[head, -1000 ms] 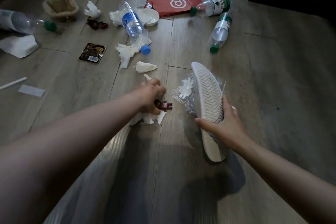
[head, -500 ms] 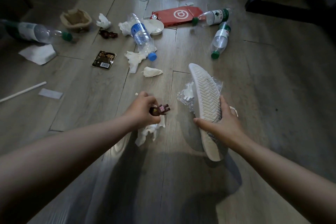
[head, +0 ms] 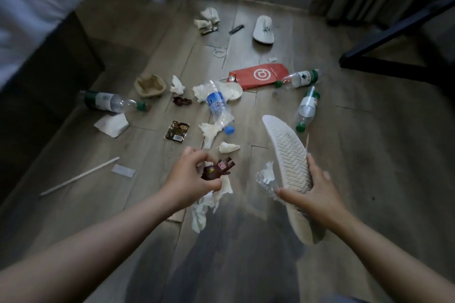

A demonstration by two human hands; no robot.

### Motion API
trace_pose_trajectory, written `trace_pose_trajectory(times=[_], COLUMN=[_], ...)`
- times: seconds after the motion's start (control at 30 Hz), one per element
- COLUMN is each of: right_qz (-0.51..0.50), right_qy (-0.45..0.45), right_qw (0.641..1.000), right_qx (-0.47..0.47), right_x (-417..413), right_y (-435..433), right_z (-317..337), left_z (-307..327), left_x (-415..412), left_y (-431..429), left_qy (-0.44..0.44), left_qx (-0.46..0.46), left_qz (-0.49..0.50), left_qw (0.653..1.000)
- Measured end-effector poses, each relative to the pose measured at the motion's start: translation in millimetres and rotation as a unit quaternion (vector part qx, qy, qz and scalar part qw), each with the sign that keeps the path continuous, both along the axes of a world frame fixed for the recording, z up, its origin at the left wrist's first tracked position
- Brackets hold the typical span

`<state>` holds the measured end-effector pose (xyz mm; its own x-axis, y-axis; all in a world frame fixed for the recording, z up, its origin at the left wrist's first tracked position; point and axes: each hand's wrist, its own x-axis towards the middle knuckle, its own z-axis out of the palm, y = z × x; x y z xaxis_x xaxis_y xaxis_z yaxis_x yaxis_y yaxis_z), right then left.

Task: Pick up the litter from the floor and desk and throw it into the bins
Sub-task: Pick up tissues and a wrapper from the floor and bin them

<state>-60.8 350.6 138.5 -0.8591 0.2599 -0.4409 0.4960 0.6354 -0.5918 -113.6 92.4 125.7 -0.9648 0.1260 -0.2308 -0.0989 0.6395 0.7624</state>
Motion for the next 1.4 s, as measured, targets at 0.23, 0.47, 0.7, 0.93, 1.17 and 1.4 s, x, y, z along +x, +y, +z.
trace_pose_trajectory(times=[0.23,0.47,0.7,0.93,1.17,1.4], right_qz=[-0.058,-0.129,-0.159,-0.164,-0.235,-0.428], right_qy=[-0.015,0.036,0.098,0.206,0.325,0.323], right_qw=[0.996,0.981,0.964,0.947,0.904,0.84], right_qx=[-0.061,-0.142,-0.19,-0.187,-0.147,-0.082], right_x=[3.9,37.6,83.2,130.8,213.1,341.5], right_y=[-20.5,-16.5,9.0,29.9,3.6,-50.1], right_z=[185.7,400.2,627.0,763.2,832.9,842.0], left_z=[182.4,412.2,644.8,782.2,842.5,862.3], left_x=[2.4,33.8,82.5,113.7,147.3,211.4], left_y=[0.4,22.7,64.1,94.6,91.9,94.8], left_qy=[-0.035,0.002,0.028,0.108,0.149,0.15], left_qx=[0.04,0.077,0.109,0.141,0.206,0.234], left_qz=[0.124,0.191,0.174,0.087,-0.049,-0.238], left_qw=[0.991,0.979,0.978,0.98,0.966,0.931])
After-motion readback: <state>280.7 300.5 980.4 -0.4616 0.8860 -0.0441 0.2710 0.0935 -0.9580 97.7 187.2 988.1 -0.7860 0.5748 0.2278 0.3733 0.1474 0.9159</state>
